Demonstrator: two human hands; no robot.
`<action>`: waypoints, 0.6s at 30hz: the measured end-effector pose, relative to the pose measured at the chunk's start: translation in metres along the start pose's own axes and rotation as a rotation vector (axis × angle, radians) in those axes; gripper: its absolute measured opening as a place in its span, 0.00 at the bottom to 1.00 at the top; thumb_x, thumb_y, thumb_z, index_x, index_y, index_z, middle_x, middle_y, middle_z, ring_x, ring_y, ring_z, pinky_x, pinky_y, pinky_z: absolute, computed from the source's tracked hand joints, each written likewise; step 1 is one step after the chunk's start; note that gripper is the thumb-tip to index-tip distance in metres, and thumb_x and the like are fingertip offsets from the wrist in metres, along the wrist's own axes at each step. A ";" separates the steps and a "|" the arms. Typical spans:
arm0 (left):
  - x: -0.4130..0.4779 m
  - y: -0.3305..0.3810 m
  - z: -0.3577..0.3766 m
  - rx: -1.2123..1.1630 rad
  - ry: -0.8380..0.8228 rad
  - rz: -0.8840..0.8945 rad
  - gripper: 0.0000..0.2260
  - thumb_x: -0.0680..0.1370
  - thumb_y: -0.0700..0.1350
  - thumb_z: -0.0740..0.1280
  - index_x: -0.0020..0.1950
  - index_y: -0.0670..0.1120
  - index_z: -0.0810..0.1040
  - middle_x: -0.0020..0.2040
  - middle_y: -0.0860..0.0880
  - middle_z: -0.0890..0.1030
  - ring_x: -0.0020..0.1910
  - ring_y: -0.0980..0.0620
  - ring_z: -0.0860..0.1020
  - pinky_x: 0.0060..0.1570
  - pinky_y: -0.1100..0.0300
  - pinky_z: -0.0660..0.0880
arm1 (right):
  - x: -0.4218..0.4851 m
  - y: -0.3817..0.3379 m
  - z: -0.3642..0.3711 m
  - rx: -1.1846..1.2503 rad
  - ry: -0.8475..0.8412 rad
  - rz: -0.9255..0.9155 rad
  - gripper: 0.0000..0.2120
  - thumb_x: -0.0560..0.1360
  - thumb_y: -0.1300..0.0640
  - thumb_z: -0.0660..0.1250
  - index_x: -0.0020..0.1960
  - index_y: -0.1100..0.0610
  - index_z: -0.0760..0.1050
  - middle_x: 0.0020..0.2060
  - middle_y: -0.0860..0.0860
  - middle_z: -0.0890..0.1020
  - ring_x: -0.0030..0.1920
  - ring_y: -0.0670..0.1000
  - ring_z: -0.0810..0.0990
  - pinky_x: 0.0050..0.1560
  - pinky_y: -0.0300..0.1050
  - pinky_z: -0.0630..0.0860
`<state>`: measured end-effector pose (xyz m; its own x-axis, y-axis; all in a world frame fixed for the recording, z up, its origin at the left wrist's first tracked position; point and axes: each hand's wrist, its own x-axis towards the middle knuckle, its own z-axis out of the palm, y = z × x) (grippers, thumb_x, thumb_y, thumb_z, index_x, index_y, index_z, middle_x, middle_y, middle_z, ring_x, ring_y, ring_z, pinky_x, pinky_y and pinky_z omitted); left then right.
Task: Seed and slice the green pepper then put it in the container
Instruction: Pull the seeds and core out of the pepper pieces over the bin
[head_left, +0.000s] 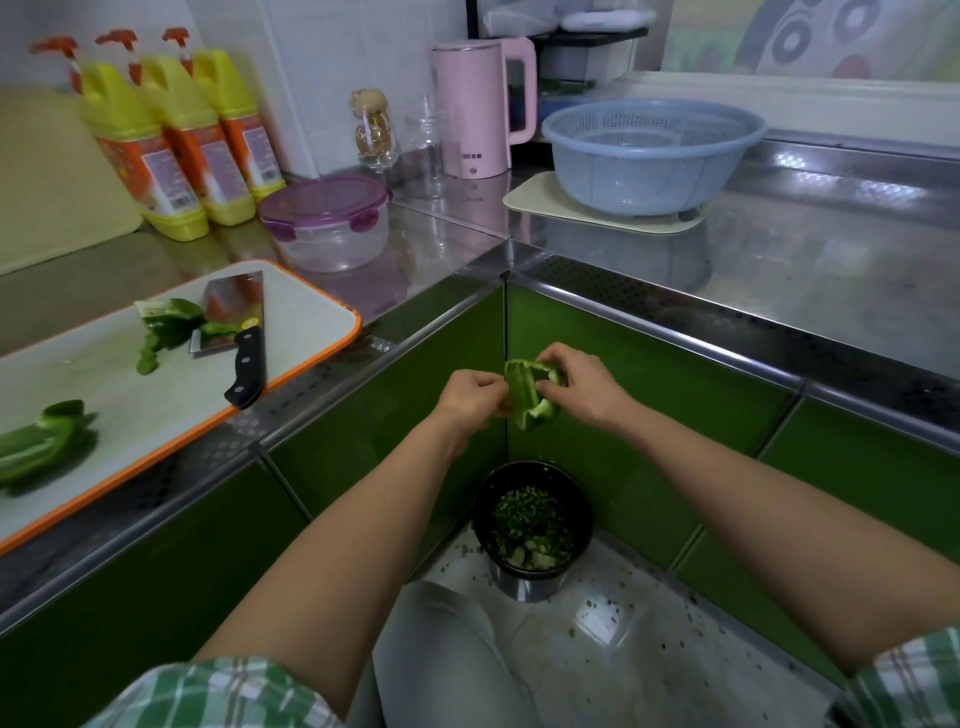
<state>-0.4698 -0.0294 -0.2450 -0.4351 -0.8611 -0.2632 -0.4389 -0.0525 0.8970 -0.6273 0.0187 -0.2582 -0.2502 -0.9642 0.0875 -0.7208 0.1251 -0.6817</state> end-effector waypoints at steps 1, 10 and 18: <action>0.000 0.000 0.000 -0.009 0.011 0.004 0.07 0.79 0.42 0.65 0.52 0.43 0.83 0.48 0.47 0.84 0.46 0.53 0.80 0.46 0.60 0.75 | 0.001 0.001 0.001 -0.030 0.073 0.039 0.11 0.75 0.61 0.67 0.57 0.57 0.74 0.45 0.51 0.78 0.44 0.50 0.77 0.46 0.44 0.75; 0.000 -0.002 -0.002 0.198 0.121 0.147 0.08 0.76 0.47 0.71 0.53 0.45 0.83 0.44 0.47 0.84 0.33 0.59 0.78 0.35 0.66 0.74 | -0.003 -0.003 0.000 0.151 0.005 -0.105 0.08 0.75 0.62 0.68 0.52 0.53 0.76 0.44 0.53 0.80 0.45 0.54 0.79 0.46 0.49 0.77; -0.006 -0.004 -0.004 0.329 0.416 0.298 0.05 0.76 0.43 0.71 0.49 0.45 0.86 0.39 0.51 0.84 0.34 0.59 0.78 0.36 0.67 0.76 | -0.009 -0.012 -0.004 0.523 -0.225 0.267 0.18 0.77 0.52 0.67 0.62 0.55 0.65 0.52 0.56 0.79 0.45 0.52 0.82 0.42 0.43 0.81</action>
<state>-0.4617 -0.0260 -0.2455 -0.2624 -0.9434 0.2028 -0.5940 0.3236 0.7365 -0.6187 0.0273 -0.2481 -0.1947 -0.9483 -0.2507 -0.2269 0.2922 -0.9290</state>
